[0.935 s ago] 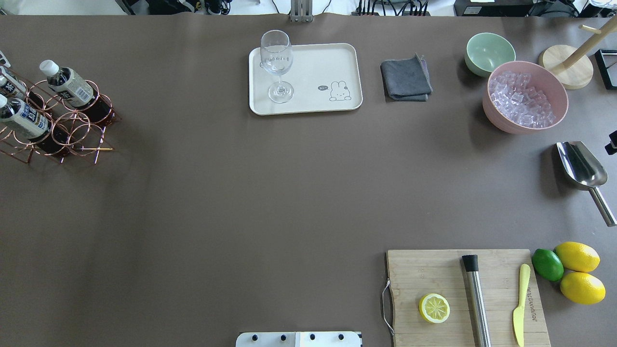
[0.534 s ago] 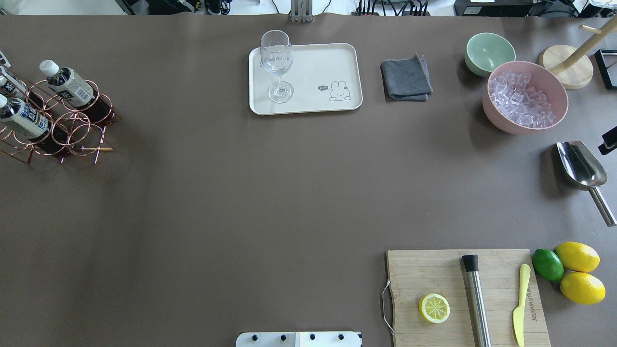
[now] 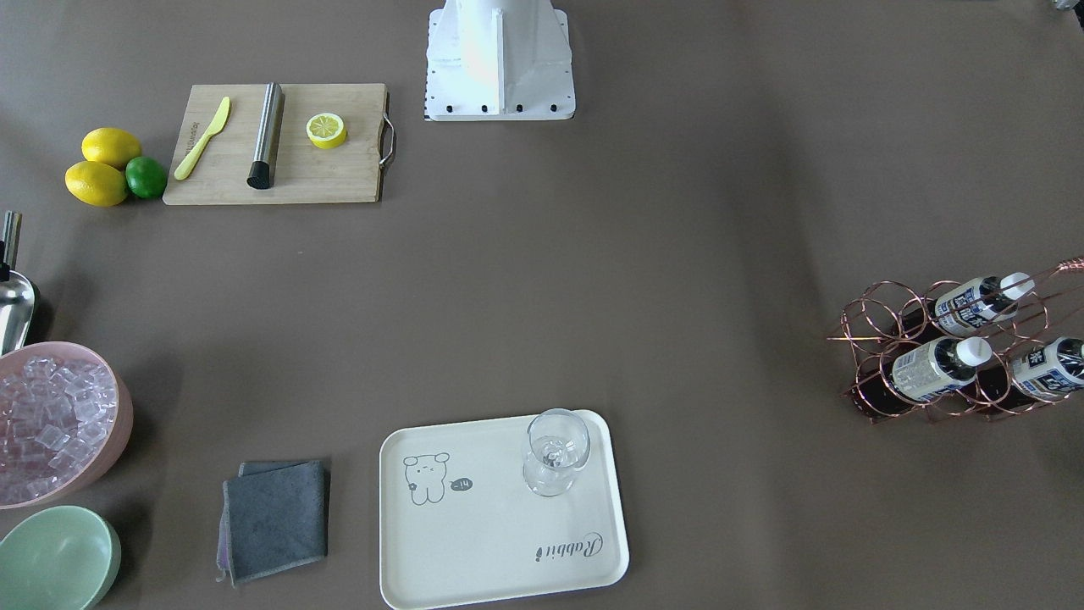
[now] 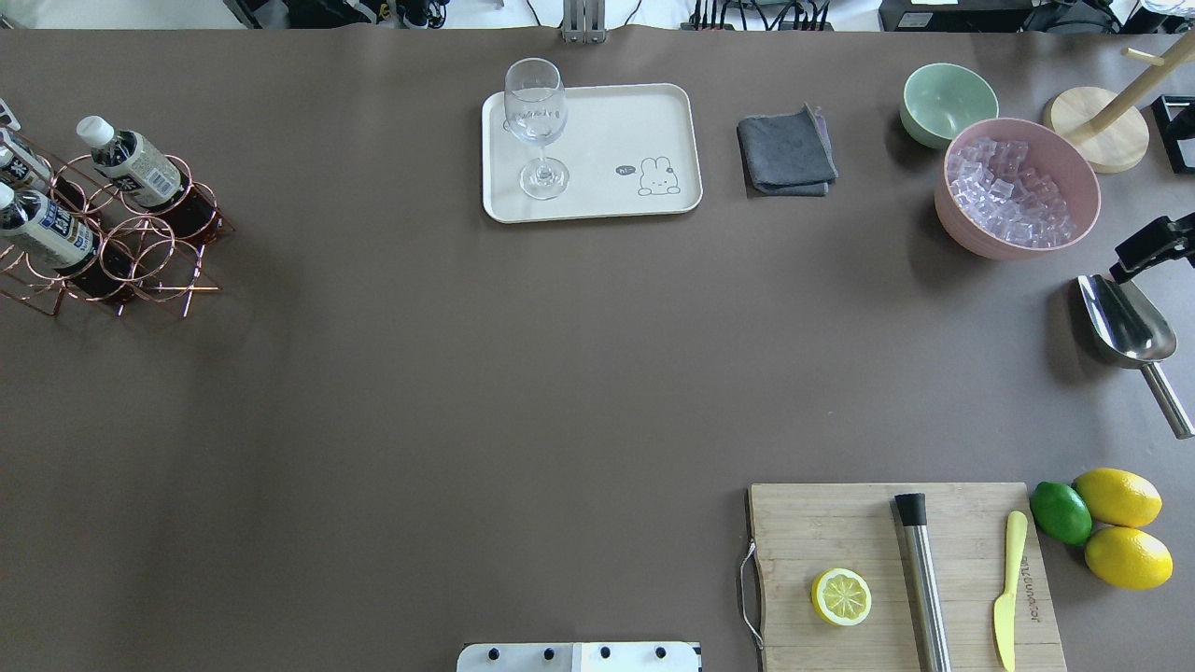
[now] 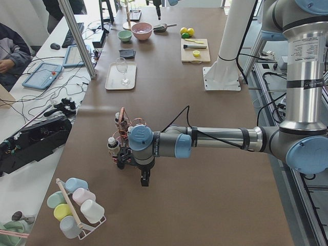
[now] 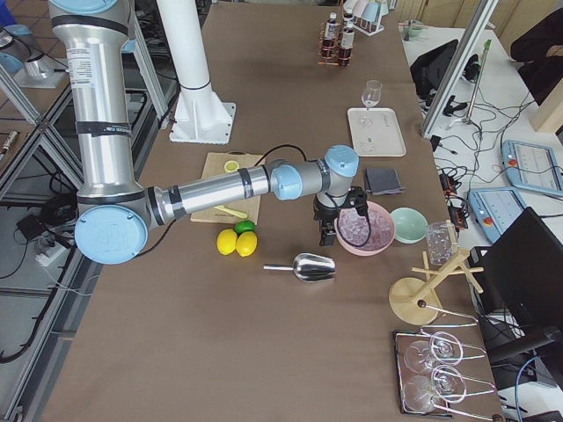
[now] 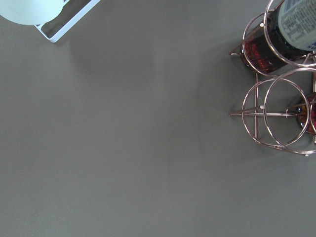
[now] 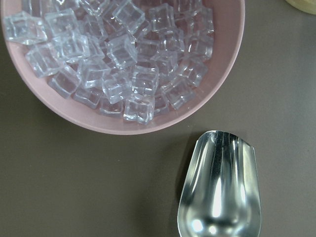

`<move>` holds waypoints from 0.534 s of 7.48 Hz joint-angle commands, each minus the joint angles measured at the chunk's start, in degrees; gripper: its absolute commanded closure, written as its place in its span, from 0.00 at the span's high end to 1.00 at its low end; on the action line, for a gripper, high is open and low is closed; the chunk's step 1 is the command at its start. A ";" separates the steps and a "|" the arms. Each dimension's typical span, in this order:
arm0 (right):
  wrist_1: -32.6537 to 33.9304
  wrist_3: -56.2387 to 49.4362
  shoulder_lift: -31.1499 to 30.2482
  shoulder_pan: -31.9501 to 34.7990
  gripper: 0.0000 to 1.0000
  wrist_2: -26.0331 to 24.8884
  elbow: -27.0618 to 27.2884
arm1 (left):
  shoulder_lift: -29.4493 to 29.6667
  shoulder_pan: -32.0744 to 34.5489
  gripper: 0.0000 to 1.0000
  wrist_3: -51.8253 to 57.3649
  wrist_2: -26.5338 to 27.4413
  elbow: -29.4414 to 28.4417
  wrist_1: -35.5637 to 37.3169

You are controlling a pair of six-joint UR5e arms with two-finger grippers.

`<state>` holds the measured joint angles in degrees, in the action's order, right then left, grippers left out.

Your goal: Take tea from basket to plate

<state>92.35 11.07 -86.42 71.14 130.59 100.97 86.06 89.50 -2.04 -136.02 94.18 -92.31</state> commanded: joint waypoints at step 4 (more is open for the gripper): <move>0.02 -0.17 0.47 2.08 1.00 0.72 8.08 | 1.31 -0.11 0.98 -0.24 0.84 -0.66 0.20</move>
<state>92.37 10.95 -85.68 72.45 130.99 105.82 87.32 89.49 -2.28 -135.54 93.50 -92.19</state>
